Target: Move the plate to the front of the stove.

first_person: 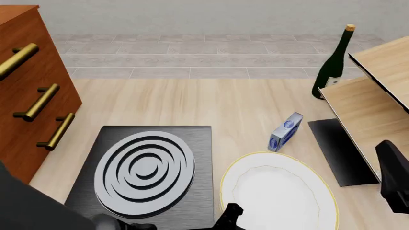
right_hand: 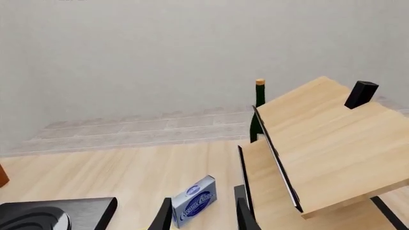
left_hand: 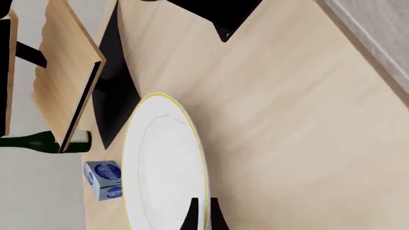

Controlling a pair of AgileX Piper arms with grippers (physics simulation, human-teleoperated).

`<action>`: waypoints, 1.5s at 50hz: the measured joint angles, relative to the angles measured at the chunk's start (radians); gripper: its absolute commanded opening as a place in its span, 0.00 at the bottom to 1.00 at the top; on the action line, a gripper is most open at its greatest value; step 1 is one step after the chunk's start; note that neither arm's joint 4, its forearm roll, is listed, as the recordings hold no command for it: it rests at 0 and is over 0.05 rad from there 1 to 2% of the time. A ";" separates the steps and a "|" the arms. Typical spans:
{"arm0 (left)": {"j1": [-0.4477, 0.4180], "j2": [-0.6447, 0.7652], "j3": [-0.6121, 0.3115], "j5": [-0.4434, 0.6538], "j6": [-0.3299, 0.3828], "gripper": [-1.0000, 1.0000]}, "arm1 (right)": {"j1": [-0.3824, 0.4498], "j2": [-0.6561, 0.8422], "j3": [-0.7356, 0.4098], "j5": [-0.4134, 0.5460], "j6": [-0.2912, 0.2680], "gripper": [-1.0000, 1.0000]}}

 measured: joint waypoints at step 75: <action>-0.040 -0.290 0.073 0.103 0.082 0.00 | -0.028 -0.001 -0.053 0.017 0.028 1.00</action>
